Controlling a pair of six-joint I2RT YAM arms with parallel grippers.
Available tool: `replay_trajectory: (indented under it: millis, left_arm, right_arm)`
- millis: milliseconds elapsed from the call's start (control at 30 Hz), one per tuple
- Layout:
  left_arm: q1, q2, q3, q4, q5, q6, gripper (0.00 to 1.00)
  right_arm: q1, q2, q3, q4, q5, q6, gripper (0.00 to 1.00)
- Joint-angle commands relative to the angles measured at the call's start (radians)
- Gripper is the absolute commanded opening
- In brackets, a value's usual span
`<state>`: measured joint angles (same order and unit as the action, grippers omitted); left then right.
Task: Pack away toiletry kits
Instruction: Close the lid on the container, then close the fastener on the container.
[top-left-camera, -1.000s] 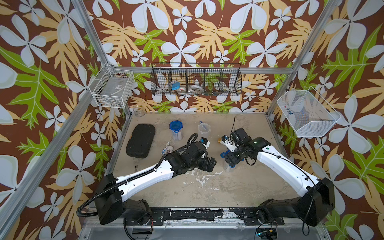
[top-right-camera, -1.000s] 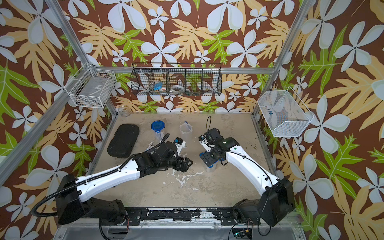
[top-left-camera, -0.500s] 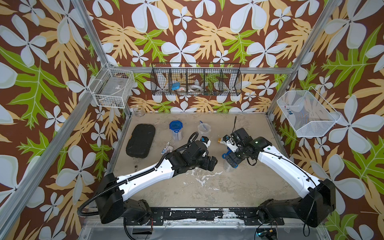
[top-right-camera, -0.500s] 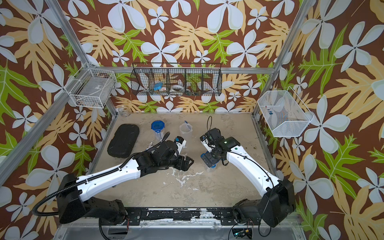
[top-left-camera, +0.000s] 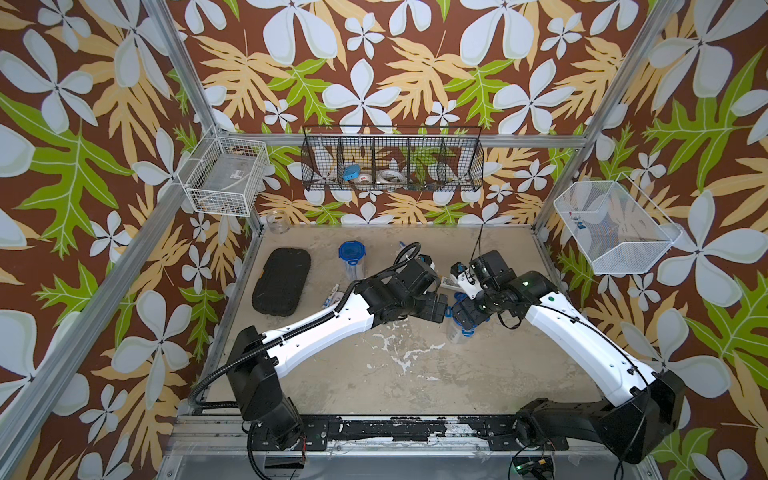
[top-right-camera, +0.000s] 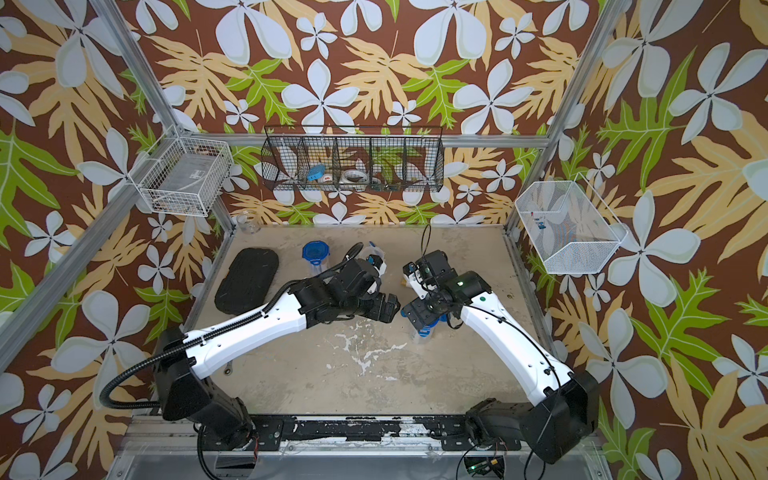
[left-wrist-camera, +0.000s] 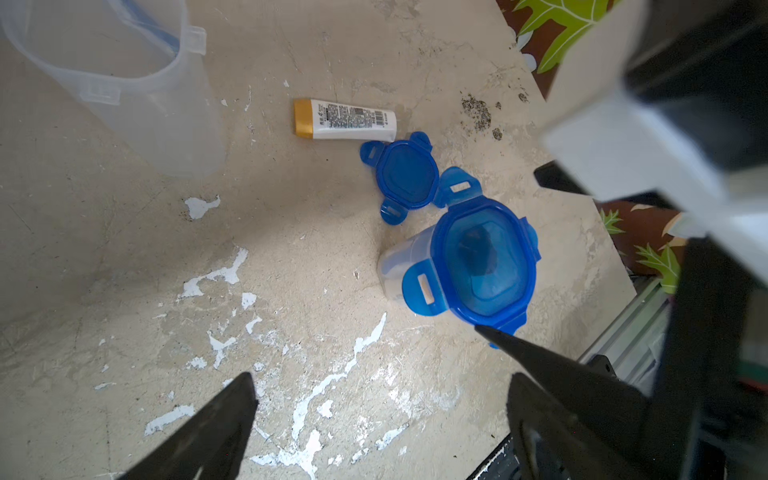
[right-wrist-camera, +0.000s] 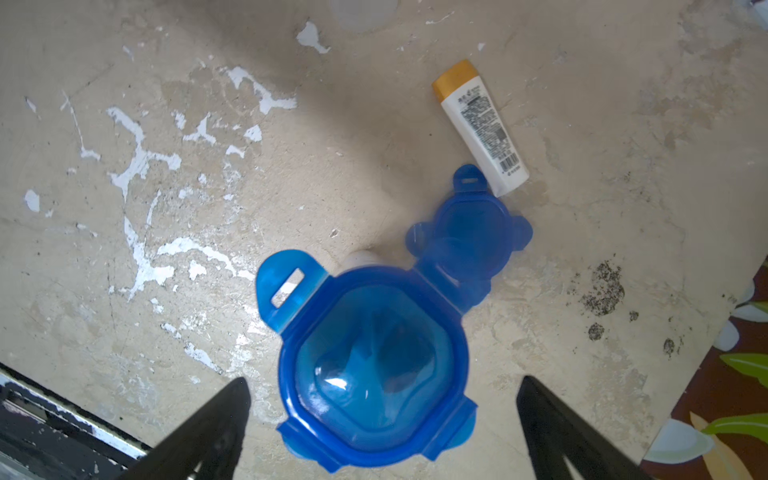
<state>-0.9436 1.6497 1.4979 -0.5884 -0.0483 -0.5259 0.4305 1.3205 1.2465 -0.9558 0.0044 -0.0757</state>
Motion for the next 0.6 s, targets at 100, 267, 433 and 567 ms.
replay_trajectory:
  millis: [100, 267, 433, 567]
  left_arm:
    - [0.002, 0.123, 0.139, -0.108, 0.018, -0.012, 0.89]
    - [0.002, 0.224, 0.26, -0.169, 0.017, 0.008, 0.81]
    - [0.003, 0.277, 0.297, -0.184, 0.03, -0.002, 0.73]
    - [-0.007, 0.29, 0.311, -0.18, 0.039, -0.009, 0.68]
  right_arm:
    - [-0.234, -0.067, -0.048, 0.055, -0.211, 0.162, 0.98]
    - [-0.296, -0.127, -0.128, 0.083, -0.296, 0.198, 0.95]
    - [-0.301, -0.172, -0.189, 0.082, -0.327, 0.256, 0.87]
    - [-0.306, -0.228, -0.261, 0.109, -0.381, 0.324, 0.82]
